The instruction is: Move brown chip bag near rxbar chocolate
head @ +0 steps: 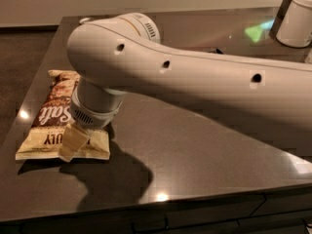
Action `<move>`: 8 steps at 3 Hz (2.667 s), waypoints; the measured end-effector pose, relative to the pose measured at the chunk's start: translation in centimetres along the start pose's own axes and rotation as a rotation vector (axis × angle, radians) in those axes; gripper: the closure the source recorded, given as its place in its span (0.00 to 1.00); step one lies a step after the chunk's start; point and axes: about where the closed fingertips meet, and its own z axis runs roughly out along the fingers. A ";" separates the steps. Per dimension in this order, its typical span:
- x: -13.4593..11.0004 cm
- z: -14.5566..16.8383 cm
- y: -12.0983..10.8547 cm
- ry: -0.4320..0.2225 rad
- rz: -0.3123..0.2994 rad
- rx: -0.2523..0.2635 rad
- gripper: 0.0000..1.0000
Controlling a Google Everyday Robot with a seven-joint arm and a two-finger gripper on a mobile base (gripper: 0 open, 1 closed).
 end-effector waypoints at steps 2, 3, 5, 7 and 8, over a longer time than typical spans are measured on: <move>0.3 -0.5 -1.4 -0.014 0.063 -0.015 0.63; 1.1 -1.6 -3.9 -0.017 0.110 0.016 0.87; 3.3 -5.5 -11.6 -0.059 0.121 0.109 1.00; 7.1 -7.6 -17.8 -0.064 0.066 0.161 1.00; 9.5 -8.6 -20.6 -0.058 0.066 0.188 1.00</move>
Offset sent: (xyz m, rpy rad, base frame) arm 0.0234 -0.0202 0.0024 0.0457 0.0576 -0.0867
